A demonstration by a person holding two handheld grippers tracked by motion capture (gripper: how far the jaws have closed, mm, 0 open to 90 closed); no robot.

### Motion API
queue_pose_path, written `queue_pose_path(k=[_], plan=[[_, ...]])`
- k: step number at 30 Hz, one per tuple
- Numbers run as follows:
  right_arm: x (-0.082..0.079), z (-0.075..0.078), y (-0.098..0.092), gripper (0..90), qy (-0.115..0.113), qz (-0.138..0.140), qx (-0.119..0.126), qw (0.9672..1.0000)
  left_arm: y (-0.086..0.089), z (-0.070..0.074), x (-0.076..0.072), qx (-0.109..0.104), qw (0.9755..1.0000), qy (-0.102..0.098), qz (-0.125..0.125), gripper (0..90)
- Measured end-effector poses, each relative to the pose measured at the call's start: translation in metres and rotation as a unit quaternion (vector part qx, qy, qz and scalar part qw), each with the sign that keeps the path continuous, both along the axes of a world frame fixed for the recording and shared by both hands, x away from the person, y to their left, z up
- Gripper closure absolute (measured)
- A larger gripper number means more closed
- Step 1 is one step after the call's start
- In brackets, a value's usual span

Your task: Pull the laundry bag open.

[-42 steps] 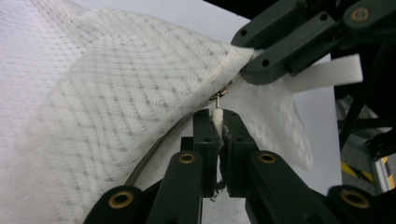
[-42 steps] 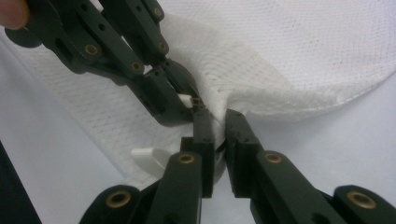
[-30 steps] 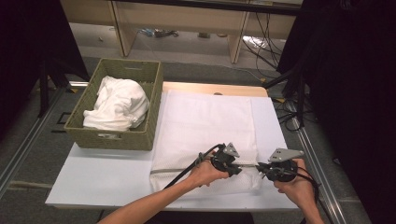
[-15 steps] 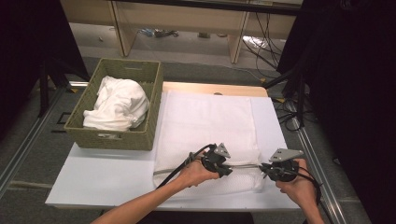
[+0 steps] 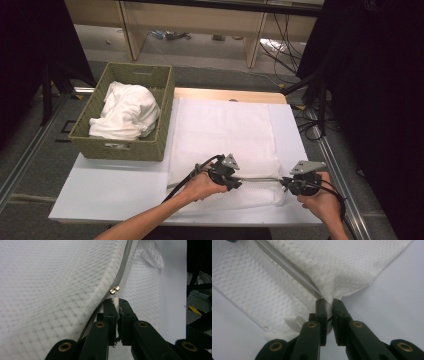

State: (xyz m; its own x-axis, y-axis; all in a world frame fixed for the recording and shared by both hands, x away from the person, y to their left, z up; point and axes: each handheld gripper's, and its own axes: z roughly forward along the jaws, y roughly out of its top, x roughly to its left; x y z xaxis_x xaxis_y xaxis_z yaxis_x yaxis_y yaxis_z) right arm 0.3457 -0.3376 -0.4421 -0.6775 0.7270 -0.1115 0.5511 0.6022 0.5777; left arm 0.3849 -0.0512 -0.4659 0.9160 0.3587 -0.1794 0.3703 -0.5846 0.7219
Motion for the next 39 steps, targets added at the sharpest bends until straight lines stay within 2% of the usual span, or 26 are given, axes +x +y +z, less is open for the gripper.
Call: queue_pose_path(k=[2, 4, 5, 8, 9, 11, 14, 18, 19, 20, 21, 24, 27, 28, 29, 30, 31, 35, 37, 39], plan=[[0.000, 0.000, 0.001, 85.0, -0.004, -0.001, 0.001, 1.0000, 0.003, 0.001, 0.000, 0.003, 1.0000, -0.005, 0.001, 85.9], [0.000, 0.000, 0.001, 85.1, 0.008, -0.005, 0.008, 0.9999, 0.007, 0.002, -0.001, 0.000, 1.0000, -0.001, 0.005, 85.9], [0.000, -0.001, 0.000, 85.0, -0.003, 0.001, 0.000, 1.0000, 0.009, 0.003, -0.001, 0.002, 1.0000, -0.007, 0.003, 85.9], [0.001, 0.001, -0.001, 85.0, 0.007, 0.001, -0.006, 1.0000, 0.015, 0.004, -0.003, 0.000, 1.0000, -0.001, 0.006, 85.9], [0.000, -0.001, -0.001, 85.0, 0.001, -0.002, -0.001, 1.0000, 0.017, 0.004, -0.003, 0.005, 0.9999, -0.008, 0.003, 86.0], [0.001, 0.001, -0.001, 85.1, 0.008, 0.002, -0.006, 0.9999, 0.020, 0.004, -0.003, 0.006, 0.9999, -0.007, 0.007, 85.9], [0.001, -0.002, 0.000, 85.1, -0.003, 0.000, -0.005, 1.0000, 0.027, 0.004, -0.004, 0.007, 0.9999, -0.010, 0.010, 86.0], [0.002, -0.002, -0.002, 85.0, 0.003, 0.004, -0.009, 0.9999, 0.038, 0.005, -0.005, 0.010, 0.9997, -0.017, 0.017, 86.0], [0.002, -0.002, -0.003, 85.0, -0.003, 0.007, -0.015, 0.9999, 0.041, 0.004, -0.006, 0.004, 0.9997, -0.013, 0.021, 85.9], [0.001, -0.002, -0.003, 85.1, 0.007, -0.007, -0.009, 0.9999, 0.044, 0.004, -0.006, 0.003, 0.9997, -0.010, 0.024, 85.9], [0.002, -0.003, -0.004, 85.1, -0.005, 0.003, -0.016, 0.9999, 0.047, 0.004, -0.007, 0.002, 0.9996, -0.009, 0.026, 85.9], [0.002, -0.003, -0.005, 85.0, 0.007, -0.006, -0.013, 0.9999, 0.055, 0.003, -0.010, -0.002, 0.9995, -0.005, 0.030, 85.9], [0.003, -0.004, -0.006, 85.1, 0.001, -0.001, -0.016, 0.9999, 0.061, 0.001, -0.014, -0.001, 0.9994, 0.002, 0.036, 85.9], [0.003, -0.004, -0.005, 85.0, 0.011, -0.007, -0.010, 0.9999, 0.064, 0.000, -0.015, 0.000, 0.9994, 0.003, 0.033, 85.9], [0.003, -0.005, -0.006, 85.1, 0.003, -0.003, -0.015, 0.9999, 0.066, 0.000, -0.016, 0.004, 0.9993, -0.001, 0.037, 85.9], [0.005, -0.005, -0.007, 85.1, -0.007, 0.014, -0.021, 0.9997, 0.069, 0.000, -0.017, 0.010, 0.9993, -0.001, 0.036, 86.0], [0.003, -0.006, -0.007, 85.0, 0.005, 0.001, -0.015, 0.9999, 0.071, -0.001, -0.017, 0.009, 0.9993, -0.001, 0.037, 85.9], [0.004, -0.007, -0.007, 85.0, 0.007, -0.001, -0.019, 0.9998, 0.079, -0.002, -0.018, 0.008, 0.9993, 0.003, 0.038, 85.9], [0.004, -0.008, -0.008, 85.0, 0.008, -0.002, -0.019, 0.9998, 0.084, 0.000, -0.019, 0.013, 0.9992, -0.002, 0.038, 85.9], [0.004, -0.008, -0.008, 85.0, 0.010, -0.002, -0.018, 0.9998, 0.088, 0.000, -0.021, 0.009, 0.9990, 0.001, 0.043, 85.9]])
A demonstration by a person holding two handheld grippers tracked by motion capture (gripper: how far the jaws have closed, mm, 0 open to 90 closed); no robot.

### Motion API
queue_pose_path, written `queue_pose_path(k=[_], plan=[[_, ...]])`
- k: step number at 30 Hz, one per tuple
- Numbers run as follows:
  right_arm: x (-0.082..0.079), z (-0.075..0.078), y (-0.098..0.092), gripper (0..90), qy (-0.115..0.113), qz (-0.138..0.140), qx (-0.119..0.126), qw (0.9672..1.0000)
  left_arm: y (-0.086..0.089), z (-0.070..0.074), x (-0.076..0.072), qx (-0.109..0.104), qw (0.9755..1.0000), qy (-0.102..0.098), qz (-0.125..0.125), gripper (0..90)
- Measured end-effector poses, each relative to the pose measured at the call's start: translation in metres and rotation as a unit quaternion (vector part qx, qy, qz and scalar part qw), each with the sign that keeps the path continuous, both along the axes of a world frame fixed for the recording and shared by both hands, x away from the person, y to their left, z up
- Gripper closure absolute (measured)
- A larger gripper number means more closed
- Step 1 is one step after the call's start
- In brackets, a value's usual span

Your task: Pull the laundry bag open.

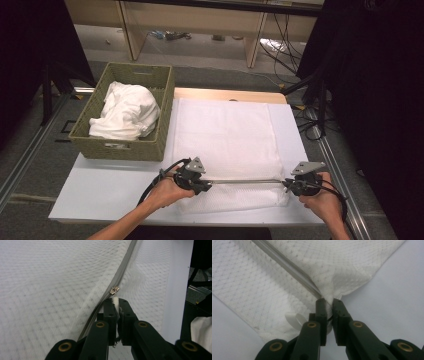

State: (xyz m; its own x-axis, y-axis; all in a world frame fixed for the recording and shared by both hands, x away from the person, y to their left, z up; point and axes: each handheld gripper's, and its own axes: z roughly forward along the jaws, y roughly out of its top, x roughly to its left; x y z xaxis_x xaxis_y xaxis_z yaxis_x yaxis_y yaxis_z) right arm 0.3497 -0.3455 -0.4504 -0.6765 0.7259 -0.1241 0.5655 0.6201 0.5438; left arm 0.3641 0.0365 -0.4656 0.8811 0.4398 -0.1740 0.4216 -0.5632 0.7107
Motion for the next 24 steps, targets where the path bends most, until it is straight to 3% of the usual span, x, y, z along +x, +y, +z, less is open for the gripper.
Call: queue_pose_path(k=[2, 9, 11, 12, 16, 18, 20, 21, 23, 24], plan=[[0.002, 0.001, -0.001, 85.0, 0.001, 0.013, -0.012, 0.9998, 0.004, 0.000, -0.002, -0.003, 1.0000, 0.005, 0.000, 85.9], [0.002, -0.002, -0.001, 85.0, -0.006, 0.003, -0.014, 0.9999, 0.018, 0.001, -0.005, 0.005, 0.9999, 0.001, 0.010, 86.0], [0.003, -0.004, -0.002, 85.0, -0.003, -0.003, -0.012, 0.9999, 0.021, 0.001, -0.006, -0.003, 0.9998, 0.005, 0.020, 85.9], [0.004, -0.004, -0.004, 85.1, -0.005, 0.007, -0.015, 0.9998, 0.024, 0.002, -0.006, -0.003, 0.9998, 0.004, 0.018, 86.0], [0.004, -0.005, -0.005, 85.0, 0.001, -0.001, -0.018, 0.9998, 0.033, 0.001, -0.005, 0.004, 0.9998, -0.002, 0.017, 86.0], [0.004, -0.003, -0.005, 85.0, 0.012, -0.001, -0.020, 0.9997, 0.037, 0.000, -0.007, -0.002, 0.9996, 0.006, 0.027, 85.9], [0.004, -0.005, -0.005, 85.0, 0.003, 0.000, -0.017, 0.9999, 0.040, 0.000, -0.008, -0.005, 0.9995, 0.008, 0.029, 86.0], [0.004, -0.004, -0.005, 85.0, 0.015, 0.000, -0.017, 0.9997, 0.041, 0.000, -0.009, -0.006, 0.9995, 0.007, 0.031, 85.9], [0.003, -0.005, -0.005, 85.0, 0.016, -0.007, -0.017, 0.9997, 0.045, -0.001, -0.009, 0.002, 0.9996, 0.002, 0.028, 85.9], [0.003, -0.006, -0.006, 85.0, 0.013, -0.005, -0.019, 0.9997, 0.046, -0.002, -0.010, -0.005, 0.9994, 0.009, 0.033, 85.9]])
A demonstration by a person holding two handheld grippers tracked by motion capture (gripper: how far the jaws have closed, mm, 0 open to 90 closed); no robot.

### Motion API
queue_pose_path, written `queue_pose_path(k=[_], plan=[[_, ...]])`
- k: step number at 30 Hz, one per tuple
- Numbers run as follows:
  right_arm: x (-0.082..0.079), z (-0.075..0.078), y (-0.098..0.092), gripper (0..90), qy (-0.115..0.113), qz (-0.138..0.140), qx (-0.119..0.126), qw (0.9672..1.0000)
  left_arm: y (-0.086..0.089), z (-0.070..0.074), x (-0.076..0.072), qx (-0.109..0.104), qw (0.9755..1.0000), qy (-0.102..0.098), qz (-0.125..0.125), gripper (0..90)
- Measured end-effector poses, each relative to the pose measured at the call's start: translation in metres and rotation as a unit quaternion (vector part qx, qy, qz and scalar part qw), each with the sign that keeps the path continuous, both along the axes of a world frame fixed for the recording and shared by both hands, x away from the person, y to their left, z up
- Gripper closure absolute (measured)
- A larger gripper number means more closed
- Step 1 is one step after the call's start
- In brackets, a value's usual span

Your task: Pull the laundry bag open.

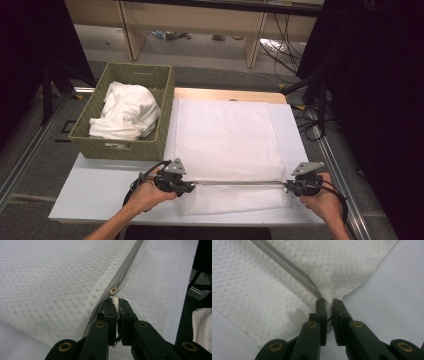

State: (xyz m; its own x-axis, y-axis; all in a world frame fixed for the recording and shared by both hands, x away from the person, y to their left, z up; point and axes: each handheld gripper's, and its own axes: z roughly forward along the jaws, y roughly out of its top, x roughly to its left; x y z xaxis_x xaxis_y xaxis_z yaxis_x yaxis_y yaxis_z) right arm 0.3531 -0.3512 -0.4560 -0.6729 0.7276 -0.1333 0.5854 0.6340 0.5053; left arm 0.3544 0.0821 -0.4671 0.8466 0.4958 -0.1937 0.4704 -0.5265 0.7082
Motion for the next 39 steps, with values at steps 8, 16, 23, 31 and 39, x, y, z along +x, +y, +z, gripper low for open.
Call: queue_pose_path(k=[8, 16, 23, 31, 39], plan=[[0.001, -0.002, 0.000, 85.1, 0.002, -0.004, 0.006, 1.0000, 0.011, -0.001, -0.002, 0.005, 0.9999, -0.003, 0.009, 86.0], [0.002, -0.001, -0.003, 85.0, 0.009, 0.003, -0.002, 1.0000, 0.025, -0.002, -0.007, 0.012, 0.9997, -0.003, 0.020, 85.9], [0.003, -0.002, -0.004, 85.1, 0.016, 0.001, -0.006, 0.9998, 0.035, -0.002, -0.009, 0.024, 0.9994, 0.001, 0.025, 86.0], [0.005, -0.003, -0.005, 85.3, 0.018, -0.006, -0.013, 0.9997, 0.050, -0.004, -0.008, 0.036, 0.9985, -0.003, 0.041, 85.9], [0.004, -0.003, -0.008, 84.9, 0.023, -0.014, -0.001, 0.9996, 0.045, -0.005, -0.010, 0.048, 0.9982, -0.006, 0.035, 85.7]])
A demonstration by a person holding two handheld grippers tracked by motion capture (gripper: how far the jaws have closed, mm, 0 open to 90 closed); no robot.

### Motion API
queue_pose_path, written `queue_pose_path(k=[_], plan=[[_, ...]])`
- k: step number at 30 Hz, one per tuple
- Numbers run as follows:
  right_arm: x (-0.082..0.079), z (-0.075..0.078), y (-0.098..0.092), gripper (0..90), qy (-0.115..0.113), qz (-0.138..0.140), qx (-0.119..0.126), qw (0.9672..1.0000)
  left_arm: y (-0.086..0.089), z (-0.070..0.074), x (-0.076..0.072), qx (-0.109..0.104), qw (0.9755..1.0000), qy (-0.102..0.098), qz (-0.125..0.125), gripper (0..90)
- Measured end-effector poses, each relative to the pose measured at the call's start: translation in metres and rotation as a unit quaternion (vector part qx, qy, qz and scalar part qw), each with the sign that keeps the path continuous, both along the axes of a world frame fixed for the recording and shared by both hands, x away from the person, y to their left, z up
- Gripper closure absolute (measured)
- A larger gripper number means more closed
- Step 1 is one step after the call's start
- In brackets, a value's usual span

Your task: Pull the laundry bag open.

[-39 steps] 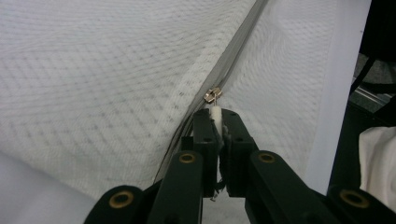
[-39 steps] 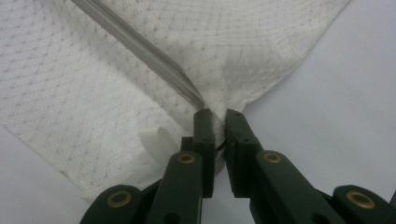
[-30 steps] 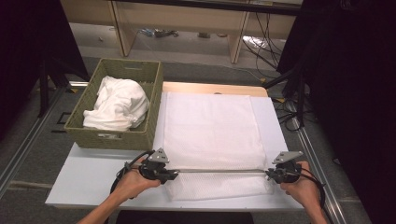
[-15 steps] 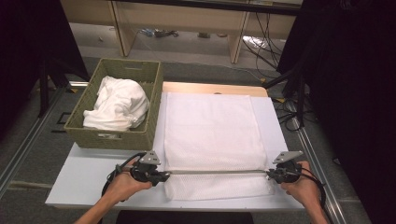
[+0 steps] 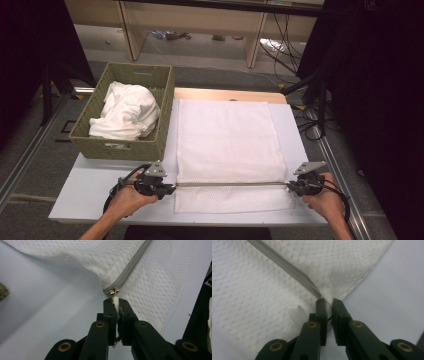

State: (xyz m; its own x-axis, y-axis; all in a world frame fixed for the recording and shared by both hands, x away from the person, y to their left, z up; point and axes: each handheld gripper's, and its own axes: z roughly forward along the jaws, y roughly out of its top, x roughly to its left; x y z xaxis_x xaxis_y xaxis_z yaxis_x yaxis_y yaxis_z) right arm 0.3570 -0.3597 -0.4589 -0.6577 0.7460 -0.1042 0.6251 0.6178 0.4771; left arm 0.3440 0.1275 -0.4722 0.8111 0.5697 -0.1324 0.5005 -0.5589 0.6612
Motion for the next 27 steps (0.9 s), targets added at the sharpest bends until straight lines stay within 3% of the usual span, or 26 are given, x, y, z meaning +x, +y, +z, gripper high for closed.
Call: queue_pose_path(k=[3, 5, 7, 10, 11, 12, 13, 16, 19, 21, 23, 27], plan=[[-0.001, -0.001, 0.002, 83.6, -0.010, 0.011, -0.016, 0.9998, -0.001, 0.001, -0.001, -0.001, 1.0000, -0.001, 0.001, 85.7], [-0.001, 0.000, 0.004, 80.2, -0.012, 0.006, -0.024, 0.9996, -0.001, 0.002, 0.000, 0.004, 0.9999, -0.005, -0.009, 85.5], [-0.001, 0.000, 0.004, 76.6, -0.016, -0.001, -0.027, 0.9995, -0.002, 0.001, -0.001, 0.005, 1.0000, -0.006, -0.002, 85.4], [0.000, 0.004, 0.004, 65.0, -0.031, -0.015, -0.014, 0.9993, -0.002, 0.000, -0.001, 0.006, 1.0000, 0.001, -0.003, 85.0], [-0.001, 0.006, 0.006, 61.4, -0.036, -0.033, -0.012, 0.9987, -0.002, 0.000, 0.000, 0.009, 0.9999, -0.005, -0.001, 84.8], [0.000, 0.009, 0.006, 57.1, -0.058, -0.020, -0.015, 0.9980, -0.002, -0.001, 0.000, 0.010, 0.9999, -0.006, -0.001, 84.5], [-0.002, 0.010, 0.009, 54.5, -0.068, -0.032, 0.003, 0.9972, -0.003, -0.002, -0.001, 0.007, 1.0000, 0.003, -0.002, 84.2], [-0.001, 0.015, 0.018, 51.5, -0.089, -0.013, 0.041, 0.9951, -0.003, 0.000, 0.000, 0.022, 0.9996, -0.002, -0.015, 83.8], [0.000, 0.016, 0.033, 50.0, -0.098, 0.010, 0.069, 0.9927, -0.005, -0.001, -0.002, 0.015, 0.9999, 0.000, -0.004, 82.5], [0.001, 0.017, 0.044, 50.3, -0.102, 0.033, 0.082, 0.9908, -0.005, 0.000, -0.001, 0.019, 0.9997, -0.004, -0.015, 80.5], [0.001, 0.018, 0.057, 50.3, -0.101, 0.058, 0.094, 0.9888, -0.005, 0.000, -0.001, 0.014, 0.9999, 0.003, -0.008, 74.8], [0.006, 0.016, 0.080, 51.0, -0.096, 0.106, 0.107, 0.9838, -0.007, 0.003, -0.004, 0.018, 0.9997, -0.017, 0.000, 60.0]])
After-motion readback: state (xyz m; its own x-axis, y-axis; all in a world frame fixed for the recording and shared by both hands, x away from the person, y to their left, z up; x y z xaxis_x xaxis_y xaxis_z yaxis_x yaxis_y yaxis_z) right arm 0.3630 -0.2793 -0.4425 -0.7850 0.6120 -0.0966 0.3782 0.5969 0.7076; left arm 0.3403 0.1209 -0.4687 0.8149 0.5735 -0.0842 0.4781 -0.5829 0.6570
